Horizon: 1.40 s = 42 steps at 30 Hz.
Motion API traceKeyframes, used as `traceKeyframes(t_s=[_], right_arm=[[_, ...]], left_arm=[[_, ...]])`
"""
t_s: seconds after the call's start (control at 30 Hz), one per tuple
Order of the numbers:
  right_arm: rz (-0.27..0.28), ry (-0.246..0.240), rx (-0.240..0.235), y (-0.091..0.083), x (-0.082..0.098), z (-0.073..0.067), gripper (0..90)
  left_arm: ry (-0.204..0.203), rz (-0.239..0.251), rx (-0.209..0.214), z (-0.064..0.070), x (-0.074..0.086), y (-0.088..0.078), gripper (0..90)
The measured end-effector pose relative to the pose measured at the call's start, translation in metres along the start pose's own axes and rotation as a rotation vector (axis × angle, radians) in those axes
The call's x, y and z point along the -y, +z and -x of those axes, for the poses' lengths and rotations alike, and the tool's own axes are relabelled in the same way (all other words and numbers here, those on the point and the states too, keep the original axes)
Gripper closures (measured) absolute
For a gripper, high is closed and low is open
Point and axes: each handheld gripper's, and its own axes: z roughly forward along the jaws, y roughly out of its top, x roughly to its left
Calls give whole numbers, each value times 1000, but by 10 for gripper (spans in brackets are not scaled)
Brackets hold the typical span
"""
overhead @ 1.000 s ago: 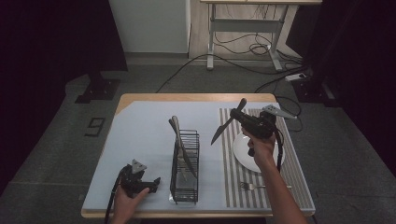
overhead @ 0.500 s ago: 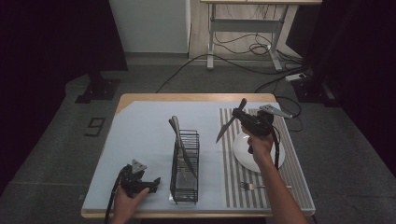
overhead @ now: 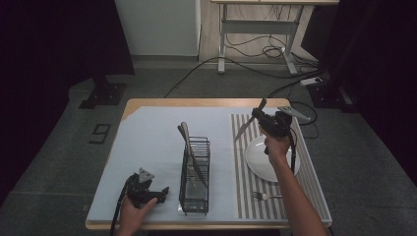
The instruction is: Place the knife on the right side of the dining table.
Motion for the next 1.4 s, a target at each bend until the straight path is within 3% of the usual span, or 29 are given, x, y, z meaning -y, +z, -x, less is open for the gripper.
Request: traceKeyframes(t_s=[0.6,0.93,1.4], right_arm=[[21,-1,53,23,-2,17,838],[23,24,101,38,3,31,838],[43,58,139,43,4,45,838]], left_arm=[[0,0,0,0,0,0,22],[0,0,0,0,0,0,22],[0,0,1,0,0,0,22]])
